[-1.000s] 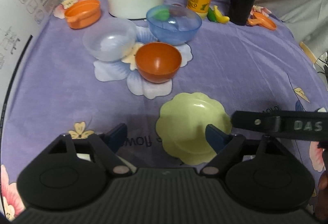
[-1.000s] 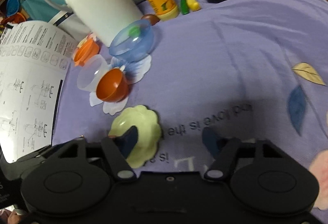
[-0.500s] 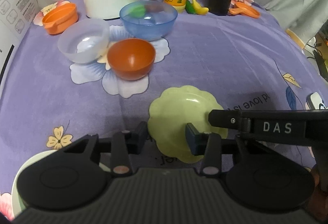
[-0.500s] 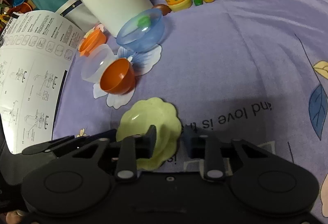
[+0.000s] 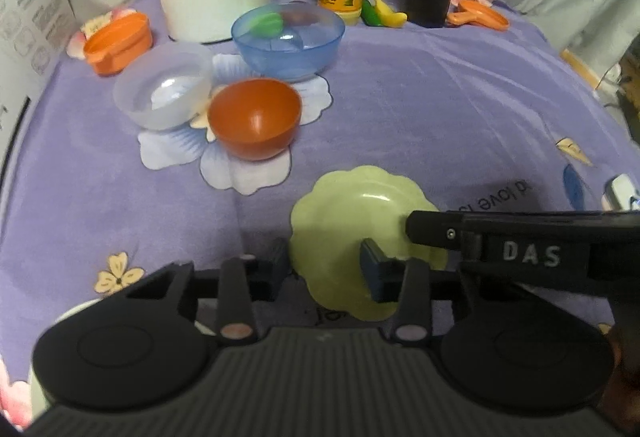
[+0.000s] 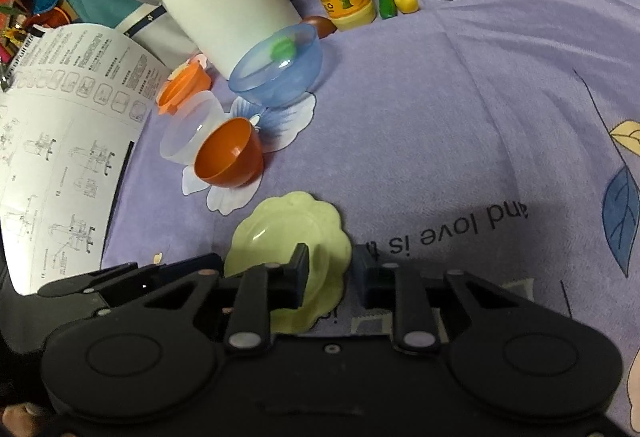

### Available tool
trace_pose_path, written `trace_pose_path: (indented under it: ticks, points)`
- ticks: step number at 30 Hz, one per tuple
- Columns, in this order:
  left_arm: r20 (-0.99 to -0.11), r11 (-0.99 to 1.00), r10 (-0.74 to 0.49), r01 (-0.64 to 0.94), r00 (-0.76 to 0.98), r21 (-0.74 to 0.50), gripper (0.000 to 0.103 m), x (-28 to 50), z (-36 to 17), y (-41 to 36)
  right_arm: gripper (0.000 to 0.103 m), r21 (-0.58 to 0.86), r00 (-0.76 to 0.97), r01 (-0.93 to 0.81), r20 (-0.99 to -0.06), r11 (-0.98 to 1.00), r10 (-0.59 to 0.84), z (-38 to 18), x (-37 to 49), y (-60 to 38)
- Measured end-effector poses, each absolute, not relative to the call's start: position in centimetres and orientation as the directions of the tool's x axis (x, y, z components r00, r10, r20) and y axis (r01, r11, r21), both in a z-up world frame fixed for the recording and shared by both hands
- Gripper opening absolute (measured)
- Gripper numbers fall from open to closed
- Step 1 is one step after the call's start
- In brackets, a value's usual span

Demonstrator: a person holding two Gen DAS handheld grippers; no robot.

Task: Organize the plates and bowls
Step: 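Carry the yellow plate with both tools and lower it onto the green plate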

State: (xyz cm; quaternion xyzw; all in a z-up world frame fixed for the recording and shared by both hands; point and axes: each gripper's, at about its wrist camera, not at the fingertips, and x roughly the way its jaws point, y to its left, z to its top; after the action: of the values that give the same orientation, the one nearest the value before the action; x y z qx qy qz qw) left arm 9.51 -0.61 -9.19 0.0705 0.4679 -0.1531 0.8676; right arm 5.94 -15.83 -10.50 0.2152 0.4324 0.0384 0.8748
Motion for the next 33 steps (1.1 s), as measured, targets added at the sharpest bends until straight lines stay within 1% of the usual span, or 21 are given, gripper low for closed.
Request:
trace_pose_path:
  ticks: [4, 7, 9, 11, 20, 33]
  points:
    - [-0.836, 0.948, -0.203, 0.317, 0.509, -0.037, 0.037, 9.3, -9.2, -0.7, 0.025, 0.407, 0.619, 0.144, -0.748, 0.902, 0.239, -10.3, 5.8, -15.6]
    - [-0.838, 0.948, -0.195, 0.318, 0.509, -0.028, 0.033, 9.0, -9.0, -1.1, 0.026, 0.412, 0.615, 0.167, -0.754, 0.896, 0.232, -10.3, 5.5, -15.8]
    - [-0.840, 0.949, -0.199, 0.312, 0.504, -0.038, 0.029, 8.9, -8.9, -1.2, 0.026, 0.405, 0.613, 0.183, -0.759, 0.896, 0.218, -10.3, 5.4, -15.9]
    - [-0.842, 0.951, -0.207, 0.303, 0.499, -0.054, 0.028, 8.8, -8.6, -1.2, 0.026, 0.394, 0.611, 0.202, -0.766, 0.897, 0.199, -10.1, 5.2, -16.0]
    - [-0.835, 0.953, -0.216, 0.294, 0.506, -0.069, 0.028, 7.6, -7.0, -1.1, 0.026, 0.406, 0.623, 0.221, -0.758, 0.887, 0.192, -8.6, 3.8, -16.4]
    - [-0.810, 0.962, -0.222, 0.255, 0.542, -0.093, 0.028, 4.8, -4.3, 1.0, 0.027, 0.395, 0.649, 0.171, -0.734, 0.903, 0.199, -5.4, 1.3, -14.9]
